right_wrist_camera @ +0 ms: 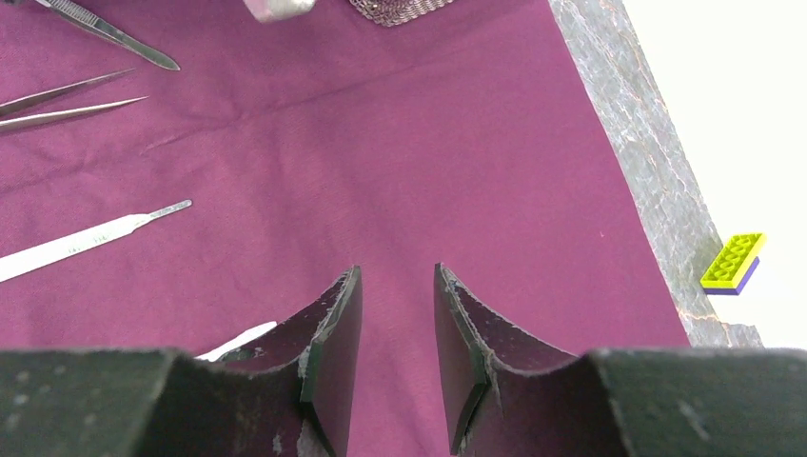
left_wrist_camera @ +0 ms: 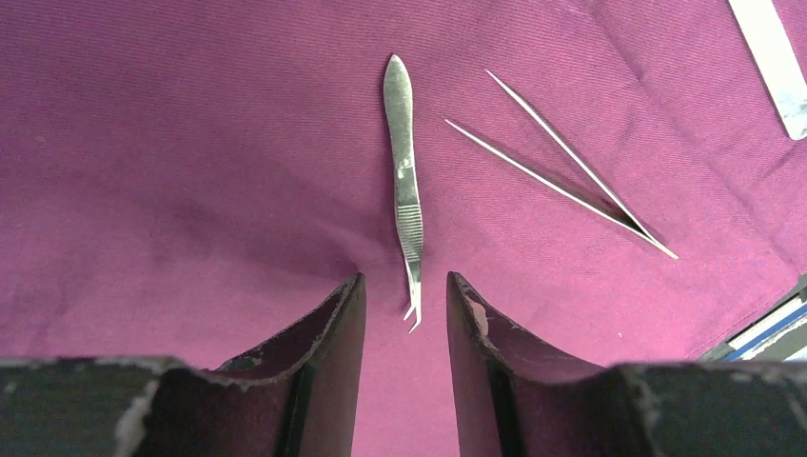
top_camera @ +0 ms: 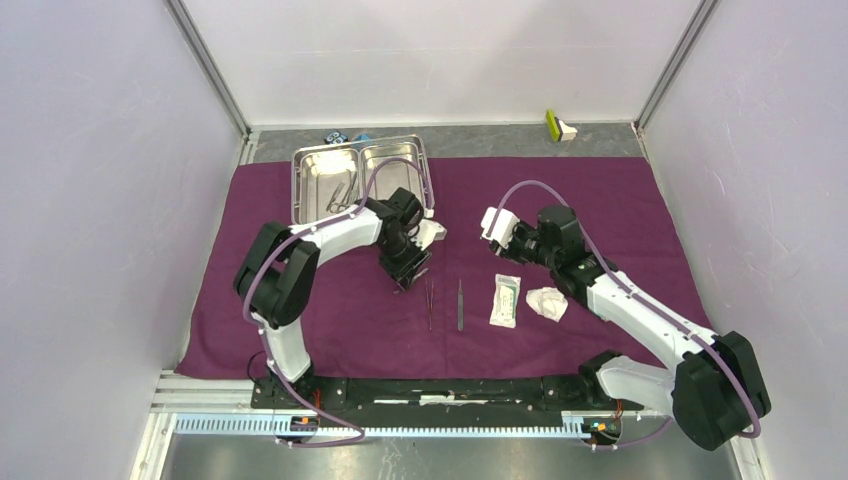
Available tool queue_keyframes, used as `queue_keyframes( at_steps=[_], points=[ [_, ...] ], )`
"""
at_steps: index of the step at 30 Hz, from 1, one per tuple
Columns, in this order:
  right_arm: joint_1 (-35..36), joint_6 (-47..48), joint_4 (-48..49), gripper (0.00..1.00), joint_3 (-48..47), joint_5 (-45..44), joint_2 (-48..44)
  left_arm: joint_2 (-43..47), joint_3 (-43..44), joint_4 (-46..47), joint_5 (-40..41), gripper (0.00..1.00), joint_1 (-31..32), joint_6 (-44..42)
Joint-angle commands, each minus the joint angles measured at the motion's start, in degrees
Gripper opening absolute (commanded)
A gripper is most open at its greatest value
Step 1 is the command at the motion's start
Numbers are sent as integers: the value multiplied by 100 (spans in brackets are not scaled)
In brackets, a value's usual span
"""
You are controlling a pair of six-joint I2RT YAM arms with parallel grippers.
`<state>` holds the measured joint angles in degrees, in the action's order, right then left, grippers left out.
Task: Open and lay out the surgical kit
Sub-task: Adjust the medical item.
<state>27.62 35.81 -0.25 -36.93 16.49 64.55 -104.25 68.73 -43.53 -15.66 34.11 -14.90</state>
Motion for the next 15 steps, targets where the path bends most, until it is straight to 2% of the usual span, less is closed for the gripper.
queue_keyframes(
  at_steps=[1,6,15],
  points=[
    [-43,-56,184,40,25,75,-126,-103,62,29,-180,43,97,-240],
    [-58,-72,175,40,36,109,-128,-109,-52,158,12,38,196,-144],
    [-72,-83,148,40,30,169,-158,-112,-45,186,272,18,243,-86]
  ],
)
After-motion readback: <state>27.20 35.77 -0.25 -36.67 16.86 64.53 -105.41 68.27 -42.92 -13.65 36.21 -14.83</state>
